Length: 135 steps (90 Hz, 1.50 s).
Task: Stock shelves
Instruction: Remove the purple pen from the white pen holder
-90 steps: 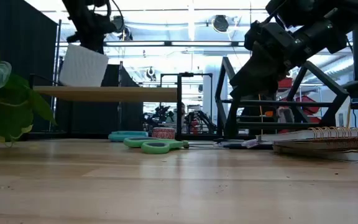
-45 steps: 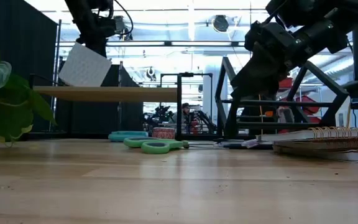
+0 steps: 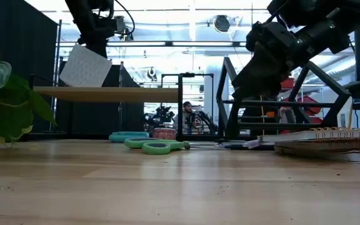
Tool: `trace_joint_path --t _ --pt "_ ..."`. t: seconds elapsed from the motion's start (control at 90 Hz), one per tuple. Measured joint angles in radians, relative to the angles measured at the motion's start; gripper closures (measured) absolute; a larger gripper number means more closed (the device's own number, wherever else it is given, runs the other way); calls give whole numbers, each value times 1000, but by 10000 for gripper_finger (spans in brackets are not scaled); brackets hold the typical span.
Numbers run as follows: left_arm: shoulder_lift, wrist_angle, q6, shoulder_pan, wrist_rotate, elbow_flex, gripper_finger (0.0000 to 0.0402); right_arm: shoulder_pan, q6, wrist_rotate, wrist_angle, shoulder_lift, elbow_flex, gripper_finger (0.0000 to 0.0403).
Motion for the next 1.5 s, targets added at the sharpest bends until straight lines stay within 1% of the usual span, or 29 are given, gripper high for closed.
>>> trace_joint_path --t 0.189,0.344,0.556,0.722,0.778,0.933,1.044,1.2,1.5 --pt "0 -3 7 1 0 0 323 0 0 0 0 0 0 163" --pt "0 -6 60 1 -2 0 317 0 0 0 0 0 0 163" --pt "0 -6 102 1 -2 0 336 0 -15 0 0 0 0 163" --pt "0 -2 103 1 1 0 382 0 -27 0 0 0 0 163" --pt "0 0 103 1 3 0 392 0 -27 0 0 0 0 163" --pt "-1 -4 100 1 2 1 392 0 -27 0 0 0 0 163" --pt "-2 -13 68 1 0 19 391 0 -27 0 0 0 0 163" --pt "-24 -10 49 1 -3 42 391 0 -27 1 0 0 0 163" --pt "-66 2 23 1 -3 42 391 0 -28 0 0 0 0 163"
